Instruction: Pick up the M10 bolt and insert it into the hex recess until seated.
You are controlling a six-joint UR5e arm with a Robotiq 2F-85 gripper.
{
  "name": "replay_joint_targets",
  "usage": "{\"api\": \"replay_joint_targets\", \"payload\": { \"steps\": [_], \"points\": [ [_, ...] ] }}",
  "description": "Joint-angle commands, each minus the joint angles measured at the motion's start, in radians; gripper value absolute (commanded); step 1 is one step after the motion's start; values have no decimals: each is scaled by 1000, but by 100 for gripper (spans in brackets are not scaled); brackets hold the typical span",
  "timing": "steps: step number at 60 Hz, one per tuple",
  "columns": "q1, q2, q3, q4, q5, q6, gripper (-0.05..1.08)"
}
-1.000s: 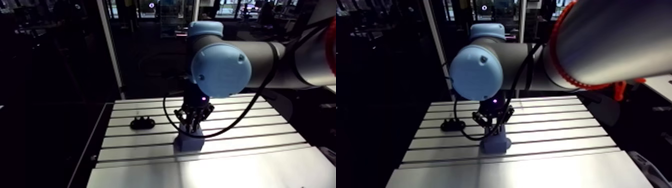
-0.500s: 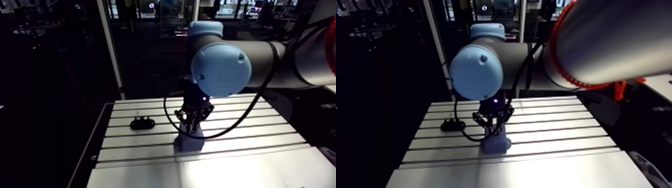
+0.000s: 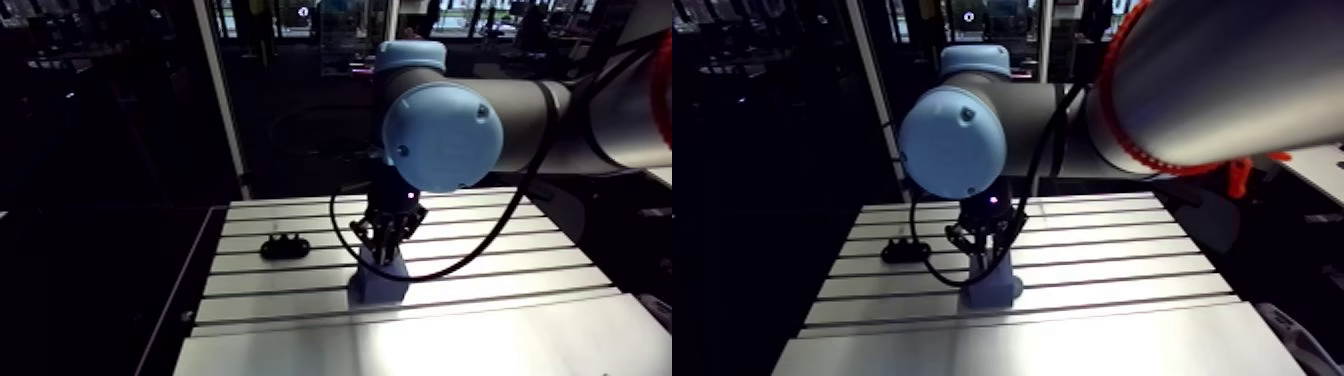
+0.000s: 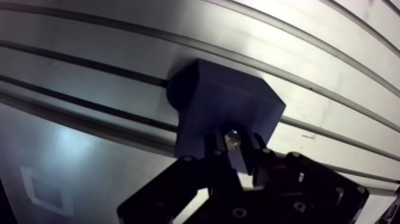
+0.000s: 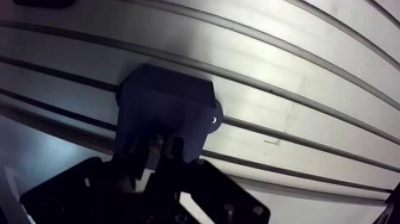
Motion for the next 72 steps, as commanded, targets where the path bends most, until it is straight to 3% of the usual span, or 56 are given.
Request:
{"api": "replay_joint_targets", "payload": {
  "steps": [1, 72],
  "points": [
    [0, 0, 0, 0, 0, -41, 72],
    [0, 0, -3, 6, 8, -269, 72]
  ]
}}
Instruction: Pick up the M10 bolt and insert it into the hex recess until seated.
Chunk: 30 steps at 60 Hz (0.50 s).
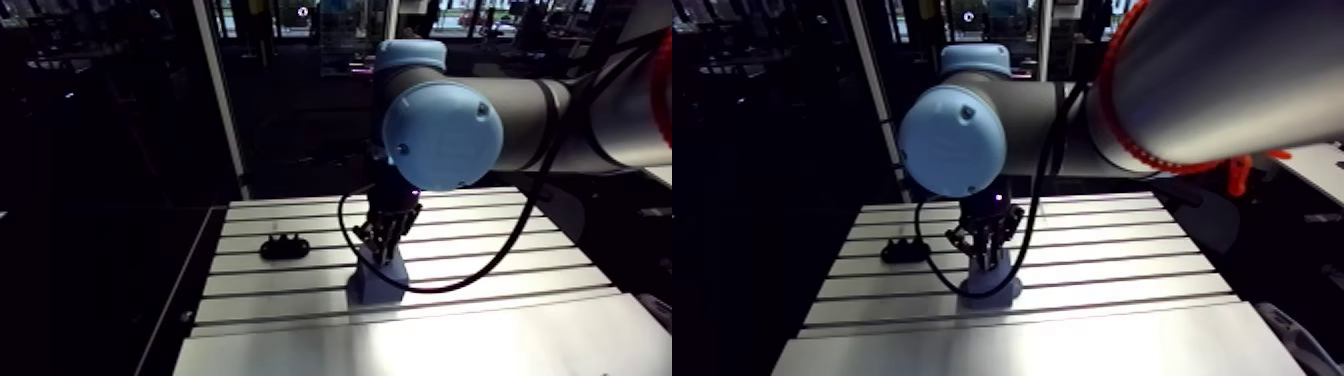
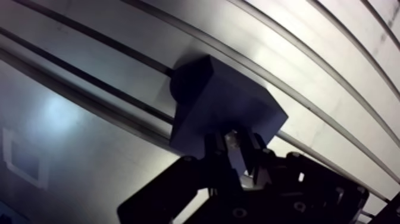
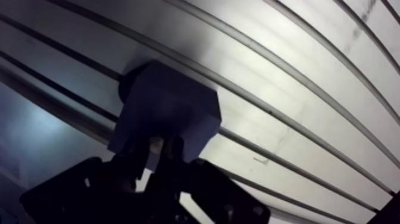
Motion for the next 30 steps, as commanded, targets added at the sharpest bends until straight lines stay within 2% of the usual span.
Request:
{"api": "replay_joint_targets", "payload": {
  "steps": [1, 30],
  "points": [
    [1, 0, 0, 3, 3, -49, 72],
    [1, -2, 6, 1, 9, -154, 72]
  ]
}}
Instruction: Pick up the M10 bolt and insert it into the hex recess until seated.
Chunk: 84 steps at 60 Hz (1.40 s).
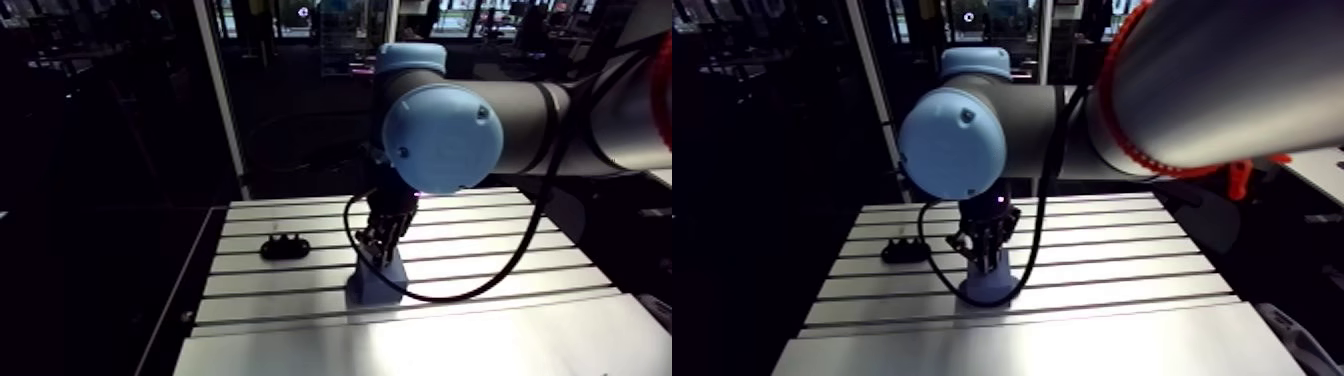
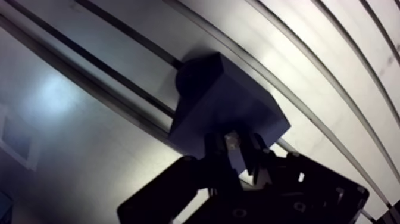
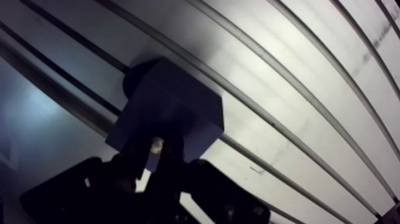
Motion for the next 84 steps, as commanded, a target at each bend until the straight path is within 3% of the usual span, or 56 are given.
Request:
{"api": "replay_joint_targets", "payload": {
  "steps": [1, 8, 9, 10, 11, 12, 13, 20, 22, 48, 66, 68, 73, 84],
  "points": [
    [0, -1, 0, -1, 2, -35, 72],
    [0, -2, -2, 1, 2, -40, 69],
    [2, -2, -2, 0, 2, -41, 58],
    [2, -2, -2, 0, 2, -41, 58],
    [0, -4, -1, -1, 3, -40, 39],
    [0, -4, -1, -1, 3, -40, 39],
    [0, -4, 1, -2, 4, -40, 28],
    [2, -7, 4, -8, 2, -39, 12],
    [3, -7, 6, -8, 2, -40, 1],
    [2, -34, -29, 8, 8, 11, 1],
    [11, -53, -77, 144, -2, 285, 1],
    [15, -53, -91, 181, -15, 338, 1],
    [17, -56, -113, 210, -20, 434, 2],
    [17, -55, -120, 205, -27, 520, 9]
  ]
}}
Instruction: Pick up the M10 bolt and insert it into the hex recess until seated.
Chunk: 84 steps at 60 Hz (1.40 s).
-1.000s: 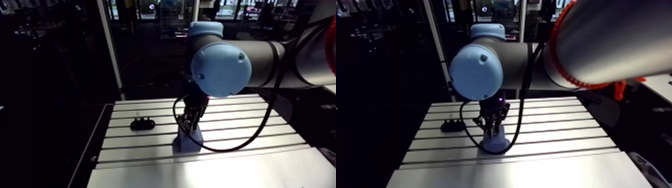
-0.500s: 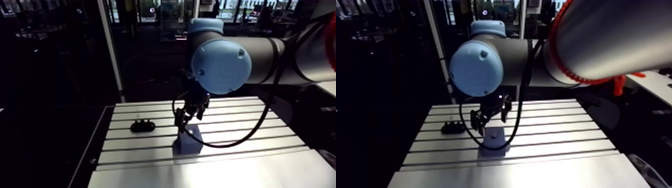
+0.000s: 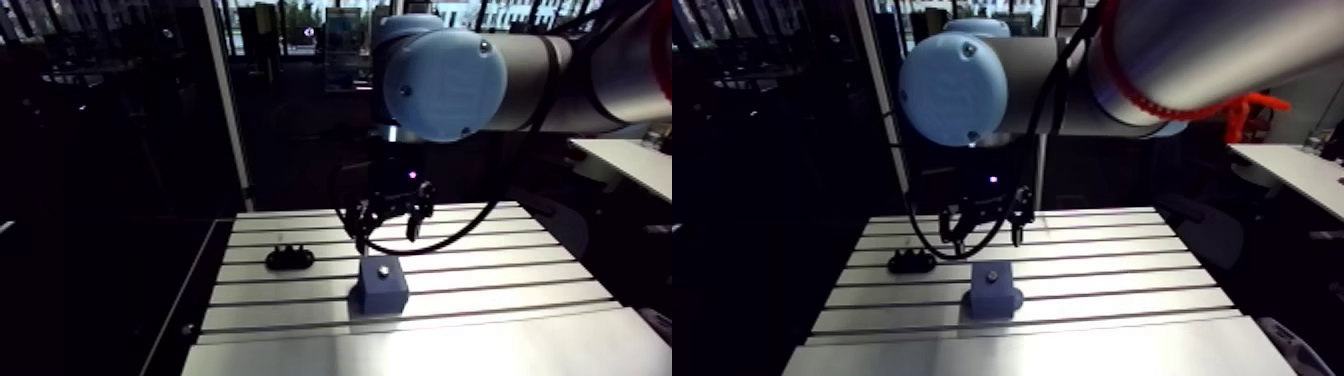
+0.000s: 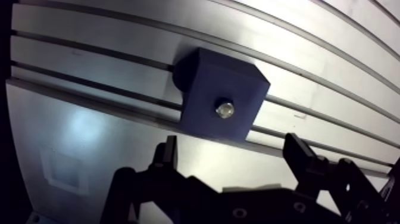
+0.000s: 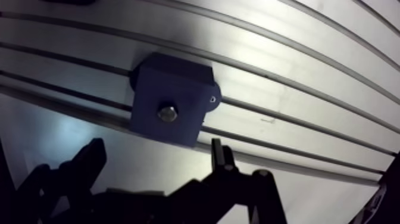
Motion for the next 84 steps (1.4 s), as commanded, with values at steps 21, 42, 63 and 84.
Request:
{"api": "replay_joint_targets", "payload": {
  "steps": [21, 42, 63, 84],
  "points": [
    [2, 1, 23, -88, 11, 211, 97],
    [0, 5, 43, -107, 14, 214, 107],
    [0, 11, 45, -102, 15, 214, 107],
    [-3, 13, 56, -109, 17, 205, 107]
  ]
}}
